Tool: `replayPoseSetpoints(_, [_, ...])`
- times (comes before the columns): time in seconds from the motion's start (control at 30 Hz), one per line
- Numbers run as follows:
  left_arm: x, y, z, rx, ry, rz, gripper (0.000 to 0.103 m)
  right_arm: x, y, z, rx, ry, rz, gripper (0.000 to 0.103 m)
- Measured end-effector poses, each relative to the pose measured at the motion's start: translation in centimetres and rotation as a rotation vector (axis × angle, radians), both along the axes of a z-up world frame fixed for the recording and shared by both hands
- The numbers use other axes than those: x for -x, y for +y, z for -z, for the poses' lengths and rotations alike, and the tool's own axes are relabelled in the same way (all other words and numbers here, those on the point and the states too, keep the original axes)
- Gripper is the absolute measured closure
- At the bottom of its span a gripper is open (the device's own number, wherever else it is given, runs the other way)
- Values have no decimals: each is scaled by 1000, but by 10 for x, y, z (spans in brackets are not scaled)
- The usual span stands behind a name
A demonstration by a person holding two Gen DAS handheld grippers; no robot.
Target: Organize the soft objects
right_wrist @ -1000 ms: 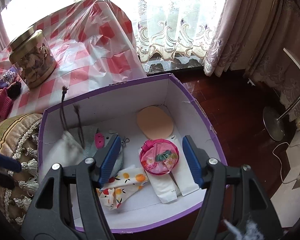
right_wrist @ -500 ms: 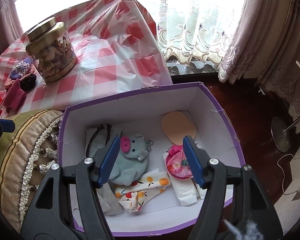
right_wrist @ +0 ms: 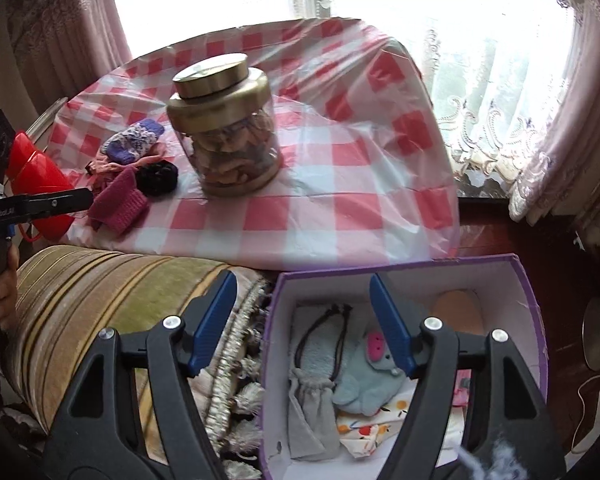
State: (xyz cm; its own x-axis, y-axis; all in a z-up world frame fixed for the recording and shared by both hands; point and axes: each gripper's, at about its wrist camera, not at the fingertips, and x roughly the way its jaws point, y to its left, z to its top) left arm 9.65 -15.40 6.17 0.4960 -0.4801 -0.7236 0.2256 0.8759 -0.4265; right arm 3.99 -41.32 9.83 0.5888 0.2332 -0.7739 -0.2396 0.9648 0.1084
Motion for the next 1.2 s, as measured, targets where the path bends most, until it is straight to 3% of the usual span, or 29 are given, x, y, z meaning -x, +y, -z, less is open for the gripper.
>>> replayPoseSetpoints(0.23, [-18, 93, 0, 2, -21, -198, 49, -19, 63, -12, 27, -14, -131, 30])
replayPoseSetpoints(0.5, [-61, 163, -5, -87, -57, -353, 49, -37, 131, -16, 56, -22, -272, 30])
replayPoseSetpoints(0.73, [-113, 174, -1, -153, -44, -340, 49, -56, 183, -9, 58, 0, -357, 30])
replayPoseSetpoints(1.13, [-174, 172, 48, -261, 48, -300, 49, -82, 249, 20, 52, 85, -473, 25])
replayPoseSetpoints(1.2, [-179, 171, 55, -277, 57, -285, 71, -87, 256, 26, 57, 105, -482, 24])
